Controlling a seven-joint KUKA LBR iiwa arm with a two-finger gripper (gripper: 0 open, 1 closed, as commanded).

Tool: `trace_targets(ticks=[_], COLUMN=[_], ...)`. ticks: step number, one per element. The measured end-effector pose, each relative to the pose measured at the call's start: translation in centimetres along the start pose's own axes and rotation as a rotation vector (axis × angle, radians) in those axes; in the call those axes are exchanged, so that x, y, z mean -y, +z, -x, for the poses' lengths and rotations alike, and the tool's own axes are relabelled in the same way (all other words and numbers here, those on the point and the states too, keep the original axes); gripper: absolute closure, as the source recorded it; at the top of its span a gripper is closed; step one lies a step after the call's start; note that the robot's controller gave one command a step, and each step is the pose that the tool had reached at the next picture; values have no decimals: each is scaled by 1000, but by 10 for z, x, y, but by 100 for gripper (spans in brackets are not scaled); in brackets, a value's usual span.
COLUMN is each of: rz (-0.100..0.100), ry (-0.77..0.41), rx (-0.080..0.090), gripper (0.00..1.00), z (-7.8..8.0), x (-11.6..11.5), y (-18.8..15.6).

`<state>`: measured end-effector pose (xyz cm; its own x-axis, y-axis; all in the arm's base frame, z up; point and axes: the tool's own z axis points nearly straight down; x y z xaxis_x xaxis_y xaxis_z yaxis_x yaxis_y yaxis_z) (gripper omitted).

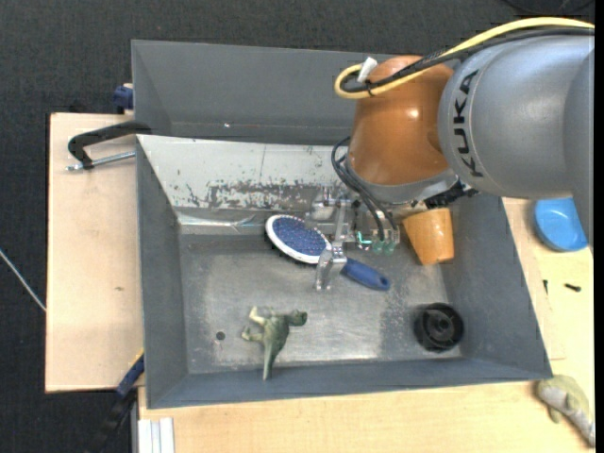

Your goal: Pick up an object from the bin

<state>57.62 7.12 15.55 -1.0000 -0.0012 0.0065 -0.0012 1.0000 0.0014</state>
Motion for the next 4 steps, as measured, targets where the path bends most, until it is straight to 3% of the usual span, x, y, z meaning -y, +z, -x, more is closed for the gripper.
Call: trace_targets(ticks=[1, 2, 3, 4], rz=[5, 9, 3, 1], ry=[184, 186, 157, 157], rx=[31, 45, 22, 12], gripper=[0, 100, 100, 0], z=[13, 16, 17, 15], x=[4, 4, 7, 8], y=[53, 50, -68, -62])
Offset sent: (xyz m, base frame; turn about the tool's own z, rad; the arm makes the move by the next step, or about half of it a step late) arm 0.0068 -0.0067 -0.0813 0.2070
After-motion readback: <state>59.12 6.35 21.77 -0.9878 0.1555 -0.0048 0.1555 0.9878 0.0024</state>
